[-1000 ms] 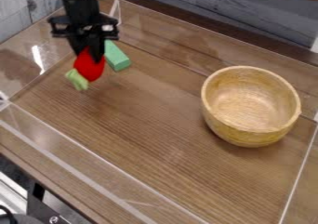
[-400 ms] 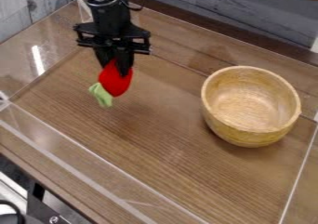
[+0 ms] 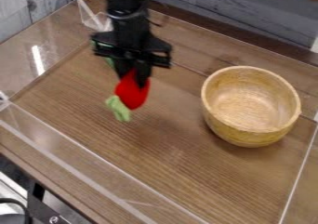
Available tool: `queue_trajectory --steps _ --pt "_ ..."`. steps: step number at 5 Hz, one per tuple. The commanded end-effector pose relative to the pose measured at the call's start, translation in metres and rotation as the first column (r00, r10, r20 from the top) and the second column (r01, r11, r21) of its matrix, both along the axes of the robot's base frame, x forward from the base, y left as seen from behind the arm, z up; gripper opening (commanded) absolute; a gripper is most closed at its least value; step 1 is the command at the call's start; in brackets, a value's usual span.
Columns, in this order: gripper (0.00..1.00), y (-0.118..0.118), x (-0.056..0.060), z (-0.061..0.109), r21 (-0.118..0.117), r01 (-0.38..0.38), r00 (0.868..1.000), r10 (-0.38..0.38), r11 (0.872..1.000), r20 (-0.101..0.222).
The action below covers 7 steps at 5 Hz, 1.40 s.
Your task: Move the red object to the right side of the table
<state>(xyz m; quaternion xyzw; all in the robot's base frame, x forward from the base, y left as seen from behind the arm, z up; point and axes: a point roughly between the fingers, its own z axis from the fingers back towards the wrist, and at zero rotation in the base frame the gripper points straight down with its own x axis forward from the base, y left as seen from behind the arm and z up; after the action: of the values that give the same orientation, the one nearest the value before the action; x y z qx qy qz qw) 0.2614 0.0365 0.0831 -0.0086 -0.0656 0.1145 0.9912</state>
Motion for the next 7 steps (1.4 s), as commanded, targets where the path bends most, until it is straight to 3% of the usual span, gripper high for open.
queue_trajectory --steps 1,2,4,6,7 --pt "0.0 -0.025 0.005 0.0 0.021 0.066 0.997 -0.067 0.998 0.044" --pt "0.0 -0.015 0.006 -0.007 0.035 0.081 0.996 -0.082 0.996 0.043" --pt "0.0 0.004 0.001 0.02 0.05 0.147 0.988 -0.15 0.988 0.044" --pt "0.0 -0.017 0.004 0.031 0.065 0.224 0.973 -0.227 0.972 0.039" --pt "0.0 -0.026 0.005 0.026 0.069 0.155 0.987 -0.158 0.985 0.036"
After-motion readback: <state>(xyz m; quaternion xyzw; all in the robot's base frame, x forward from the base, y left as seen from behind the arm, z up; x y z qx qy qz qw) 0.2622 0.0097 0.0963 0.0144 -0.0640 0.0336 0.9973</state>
